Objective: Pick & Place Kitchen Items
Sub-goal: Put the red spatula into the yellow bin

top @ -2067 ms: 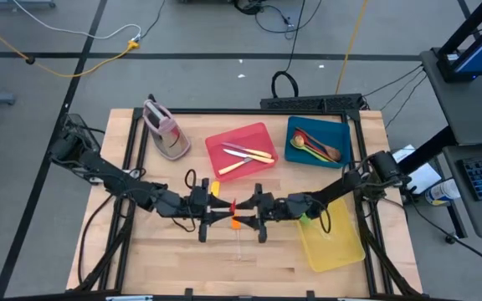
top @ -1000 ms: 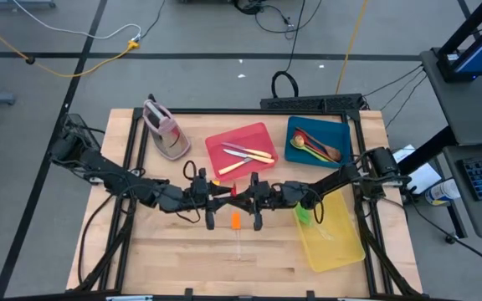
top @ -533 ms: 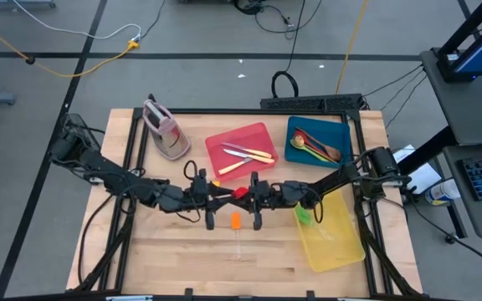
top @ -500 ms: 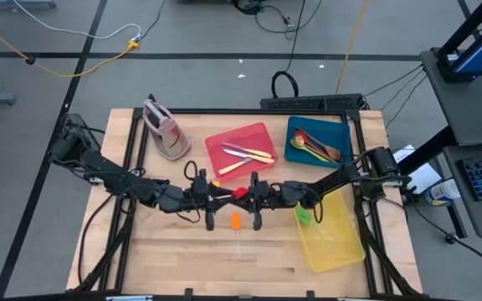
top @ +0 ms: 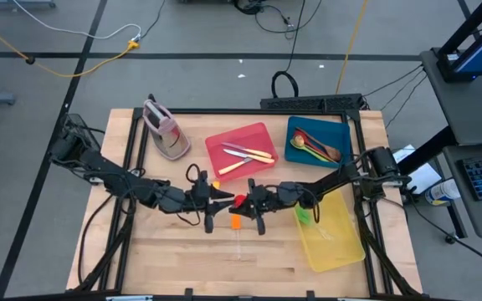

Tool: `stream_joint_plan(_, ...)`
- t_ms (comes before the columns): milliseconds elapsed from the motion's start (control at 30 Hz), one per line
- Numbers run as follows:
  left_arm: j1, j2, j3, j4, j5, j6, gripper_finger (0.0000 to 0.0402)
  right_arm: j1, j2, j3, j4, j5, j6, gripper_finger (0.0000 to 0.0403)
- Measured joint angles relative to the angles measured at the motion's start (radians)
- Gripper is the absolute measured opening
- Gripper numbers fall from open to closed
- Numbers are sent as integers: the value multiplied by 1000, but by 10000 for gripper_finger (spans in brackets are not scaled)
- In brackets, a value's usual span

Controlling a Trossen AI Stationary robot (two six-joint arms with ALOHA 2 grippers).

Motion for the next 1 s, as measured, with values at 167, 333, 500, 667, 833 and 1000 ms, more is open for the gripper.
stream_joint_plan(167, 19, 0, 0, 51, 103, -2, 88, -17, 0, 0, 8, -57, 47, 5)
stream_joint_plan(333, 49, 0, 0, 81, 118, -2, 88, -16, 0, 0, 7, -58, 39, 5)
stream_joint_plan(500, 97, 0, 0, 84, 129, -31, 88, -17, 0, 0, 8, -55, 37, 5)
stream_joint_plan(667, 121, 0, 0, 82, 195, -59, 88, -17, 0, 0, 7, -55, 37, 5)
stream_joint_plan(833, 120, 0, 0, 81, 195, -47, 82, -17, 0, 0, 9, -55, 37, 5)
stream_joint_plan(1000, 112, 0, 0, 81, 196, -43, 29, -18, 0, 0, 9, -51, 37, 6)
